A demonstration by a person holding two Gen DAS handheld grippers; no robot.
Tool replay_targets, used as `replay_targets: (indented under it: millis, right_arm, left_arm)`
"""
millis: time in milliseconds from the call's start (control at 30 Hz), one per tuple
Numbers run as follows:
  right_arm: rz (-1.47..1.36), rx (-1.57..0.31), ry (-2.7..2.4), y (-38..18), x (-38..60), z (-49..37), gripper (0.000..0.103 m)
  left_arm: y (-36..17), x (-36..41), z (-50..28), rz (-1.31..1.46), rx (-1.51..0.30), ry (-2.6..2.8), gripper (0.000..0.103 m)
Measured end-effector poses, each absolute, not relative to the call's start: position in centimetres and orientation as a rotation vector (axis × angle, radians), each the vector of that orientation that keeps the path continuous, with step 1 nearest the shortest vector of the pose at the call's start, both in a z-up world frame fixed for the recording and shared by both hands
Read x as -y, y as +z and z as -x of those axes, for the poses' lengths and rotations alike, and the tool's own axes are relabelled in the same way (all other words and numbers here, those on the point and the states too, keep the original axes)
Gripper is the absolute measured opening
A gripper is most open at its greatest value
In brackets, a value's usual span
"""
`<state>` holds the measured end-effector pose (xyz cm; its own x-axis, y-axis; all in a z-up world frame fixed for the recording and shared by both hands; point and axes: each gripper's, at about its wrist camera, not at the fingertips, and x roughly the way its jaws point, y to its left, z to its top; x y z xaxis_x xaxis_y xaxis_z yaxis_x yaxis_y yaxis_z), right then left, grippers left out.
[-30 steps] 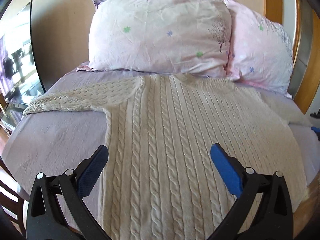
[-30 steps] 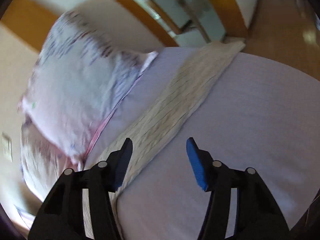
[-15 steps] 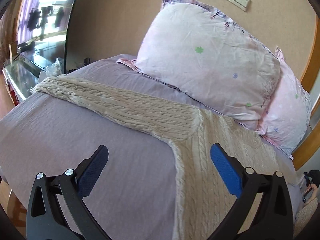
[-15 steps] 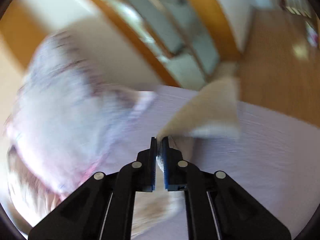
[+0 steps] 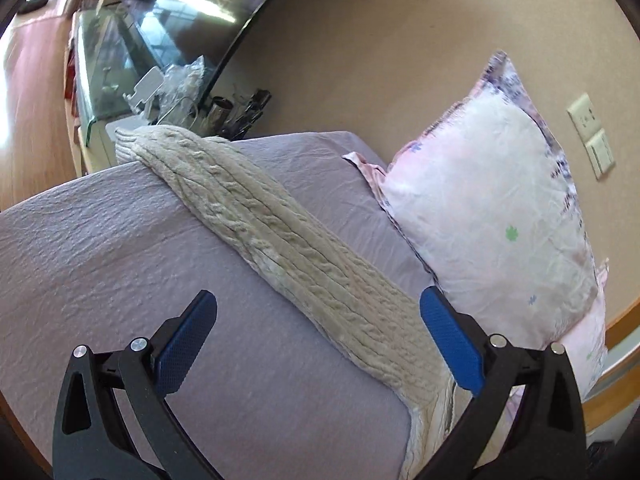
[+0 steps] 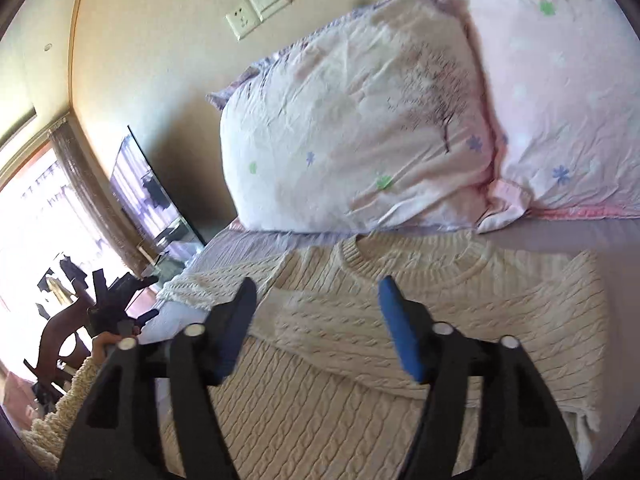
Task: Fold small clothes
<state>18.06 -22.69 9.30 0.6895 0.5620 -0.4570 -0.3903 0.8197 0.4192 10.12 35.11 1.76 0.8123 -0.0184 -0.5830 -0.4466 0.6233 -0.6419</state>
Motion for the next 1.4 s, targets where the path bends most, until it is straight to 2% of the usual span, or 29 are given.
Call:
replay_targets:
  millis: [100,233,333,367,400,433,467,567,667,800,867,933,1000,1067,1133,1167,1200,1267,1400]
  right_arm:
    - [-0.343,-0.612,0.466,9.7,25.8,-17.7,0.073]
    - [-0.385,-0.626,0.369,9.2,29.3,-17.2,0.074]
    - [-0.423,-0.632,0.343,8.0,30.7,-17.2,0.075]
    - [-0.432,-0.631,0.34,7.7,31.2,-17.1,0.075]
    - [-0.438,-0.628,0.336,7.6,31.5,-17.0,0.075]
    - [-0.444,-0.627,0.334,7.4,31.8,-17.0,0.075]
    - [-0.45,-0.627,0.333,7.3,32.0,-16.9,0.075]
    - [-0.445,-0.616,0.323,7.2,32.8,-16.5,0.075]
    - [-0.443,-0.597,0.306,7.3,33.5,-16.2,0.076]
    - [-0.473,-0.603,0.327,6.9,33.2,-16.4,0.076]
    - [-0.493,-0.615,0.35,6.5,32.7,-16.9,0.076]
    - [-0.52,-0.646,0.358,5.6,32.6,-17.8,0.076]
    - [-0.55,-0.695,0.328,4.4,33.2,-18.7,0.075]
    - [-0.581,-0.748,0.298,3.2,34.2,-19.4,0.06]
    - [-0.591,-0.797,0.258,2.1,35.0,-20.2,0.054]
    - [-0.581,-0.812,0.224,1.5,35.3,-20.6,0.052]
    - [-0.57,-0.827,0.186,1.2,35.4,-20.9,0.049]
    - [-0.527,-0.822,0.117,0.8,35.5,-21.2,0.046]
    - [-0.451,-0.838,0.037,-0.3,34.9,-22.0,0.044]
  left_arm:
    - [0.2,-38.2,-11.0,0.973,-0.609,0.3,0.087]
    - [-0.8,-41.2,-11.5,1.079,-0.575,0.323,0.078]
    - [-1.1,-43.0,-12.0,1.142,-0.559,0.355,0.066]
    - [-1.2,-43.6,-12.2,1.158,-0.562,0.378,0.055]
    - [-1.3,-44.1,-12.4,1.159,-0.576,0.403,0.037]
    - [-1.5,-44.5,-12.7,1.15,-0.6,0.424,0.026]
    - [-1.4,-44.6,-13.0,1.131,-0.621,0.439,0.01]
    - [1.4,-41.6,-13.8,0.999,-0.593,0.375,0.007]
    - [6.3,-34.4,-16.1,0.816,-0.554,0.149,0.006]
    - [10.5,-17.4,-18.2,0.542,-0.563,-0.333,0.006]
    - [9.4,-7.7,-18.2,0.423,-0.64,-0.567,0.007]
    - [6.5,0.0,-17.8,0.324,-0.766,-0.714,0.017]
    - [4.1,4.4,-16.9,0.231,-0.869,-0.796,0.019]
    - [3.6,4.3,-15.4,0.184,-0.85,-0.778,0.02]
    - [4.5,1.7,-13.7,0.174,-0.78,-0.715,0.04]
    - [5.1,-0.2,-12.8,0.18,-0.741,-0.657,0.062]
    - [5.8,-1.9,-12.3,0.183,-0.708,-0.596,0.073]
    - [6.5,-5.3,-10.7,0.155,-0.684,-0.473,0.074]
    - [5.0,-11.1,-8.7,0.182,-0.763,-0.291,0.079]
